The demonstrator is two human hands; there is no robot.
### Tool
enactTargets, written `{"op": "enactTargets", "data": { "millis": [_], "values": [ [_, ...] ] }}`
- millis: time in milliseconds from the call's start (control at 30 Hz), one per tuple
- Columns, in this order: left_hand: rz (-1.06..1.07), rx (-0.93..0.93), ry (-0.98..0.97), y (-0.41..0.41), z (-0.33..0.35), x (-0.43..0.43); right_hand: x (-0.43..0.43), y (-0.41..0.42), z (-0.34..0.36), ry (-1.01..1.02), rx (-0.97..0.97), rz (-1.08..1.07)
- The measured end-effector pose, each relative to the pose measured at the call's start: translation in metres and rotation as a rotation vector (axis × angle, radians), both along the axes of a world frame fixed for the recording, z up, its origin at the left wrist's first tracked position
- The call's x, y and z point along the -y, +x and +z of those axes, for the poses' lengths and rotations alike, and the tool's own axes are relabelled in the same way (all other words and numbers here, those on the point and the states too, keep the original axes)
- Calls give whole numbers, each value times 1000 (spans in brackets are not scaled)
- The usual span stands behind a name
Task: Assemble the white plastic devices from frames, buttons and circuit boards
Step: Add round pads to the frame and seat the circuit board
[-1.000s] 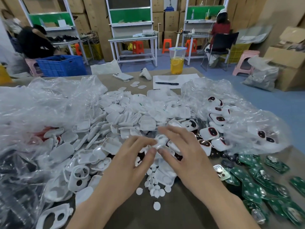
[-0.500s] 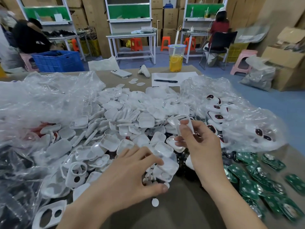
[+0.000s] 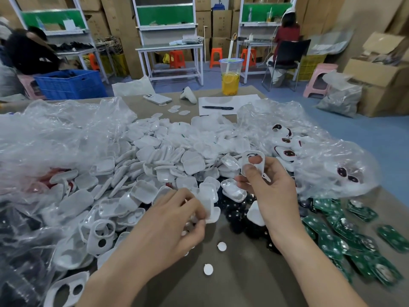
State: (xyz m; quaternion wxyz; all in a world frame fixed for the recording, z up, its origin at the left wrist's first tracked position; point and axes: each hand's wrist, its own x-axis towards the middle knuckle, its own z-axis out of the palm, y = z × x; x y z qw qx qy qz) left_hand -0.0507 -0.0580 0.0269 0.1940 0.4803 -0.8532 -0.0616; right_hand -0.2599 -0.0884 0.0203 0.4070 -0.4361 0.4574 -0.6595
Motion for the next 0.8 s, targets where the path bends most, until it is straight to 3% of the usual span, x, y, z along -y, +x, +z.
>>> {"op": "enactTargets", "data": {
  "millis": [367,467,633,800],
  "values": [
    [292,85,-262,-6,-5,3,4,-4,-4,7,13,-32],
    [158,49,-363,-26,-5,4,5,-4,-3,21,16,-35],
    [-7,252,-331,-53,-17,8,5,-4,-3,32,31,-44],
    [-73,193,-333,-47,-14,10,3,-6,-2,35,23,-32]
  ]
}}
